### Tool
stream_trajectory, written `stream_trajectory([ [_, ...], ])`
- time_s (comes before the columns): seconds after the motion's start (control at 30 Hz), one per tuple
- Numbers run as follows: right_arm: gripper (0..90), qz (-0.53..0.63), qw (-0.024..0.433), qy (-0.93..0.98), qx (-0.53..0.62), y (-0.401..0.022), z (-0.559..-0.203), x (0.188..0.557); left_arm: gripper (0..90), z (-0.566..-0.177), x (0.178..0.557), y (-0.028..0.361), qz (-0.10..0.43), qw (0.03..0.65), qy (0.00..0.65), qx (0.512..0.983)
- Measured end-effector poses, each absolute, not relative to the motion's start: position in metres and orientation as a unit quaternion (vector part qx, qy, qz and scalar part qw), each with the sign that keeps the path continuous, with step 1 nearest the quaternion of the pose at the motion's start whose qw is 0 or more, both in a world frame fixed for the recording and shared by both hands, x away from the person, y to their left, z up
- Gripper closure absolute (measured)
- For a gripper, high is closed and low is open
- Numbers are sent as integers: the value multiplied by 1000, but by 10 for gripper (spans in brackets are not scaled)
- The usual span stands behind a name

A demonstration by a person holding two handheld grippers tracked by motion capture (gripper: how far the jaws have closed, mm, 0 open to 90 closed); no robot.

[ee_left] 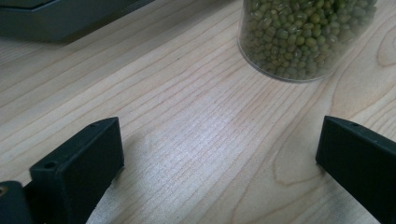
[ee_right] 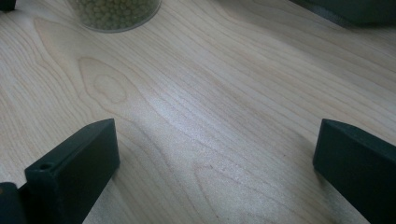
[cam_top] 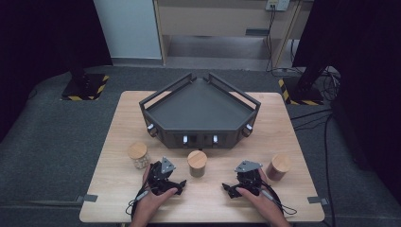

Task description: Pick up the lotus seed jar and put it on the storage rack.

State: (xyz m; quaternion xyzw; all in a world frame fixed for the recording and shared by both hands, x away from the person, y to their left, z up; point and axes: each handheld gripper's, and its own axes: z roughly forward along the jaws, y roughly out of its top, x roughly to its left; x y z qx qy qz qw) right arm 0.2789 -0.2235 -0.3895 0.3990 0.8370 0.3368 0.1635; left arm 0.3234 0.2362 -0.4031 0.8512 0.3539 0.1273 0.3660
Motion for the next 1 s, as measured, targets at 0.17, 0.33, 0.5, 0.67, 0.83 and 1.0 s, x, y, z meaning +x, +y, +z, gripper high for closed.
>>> stream_trajectory([
  [0.17, 7, 337, 163, 837, 399, -223, -389, 279, 0, -403, 323, 236, 127, 366, 354, 851],
  [0.33, 7, 337, 164, 837, 399, -223, -389, 279, 0, -403, 324, 236, 127, 366, 354, 851],
  [0.5, 7, 337, 163, 837, 399, -223, -389, 279, 0, -403, 324, 236, 127, 366, 354, 852],
  [0.67, 8, 337, 164, 837, 399, -224, -389, 279, 0, -403, 323, 237, 127, 367, 355, 850],
  [0.83, 8, 337, 163, 837, 399, -223, -389, 279, 12, -403, 324, 239, 127, 369, 352, 851],
  [1.0, 8, 337, 163, 837, 399, -224, -389, 279, 11, -404, 322, 243, 127, 374, 353, 848],
])
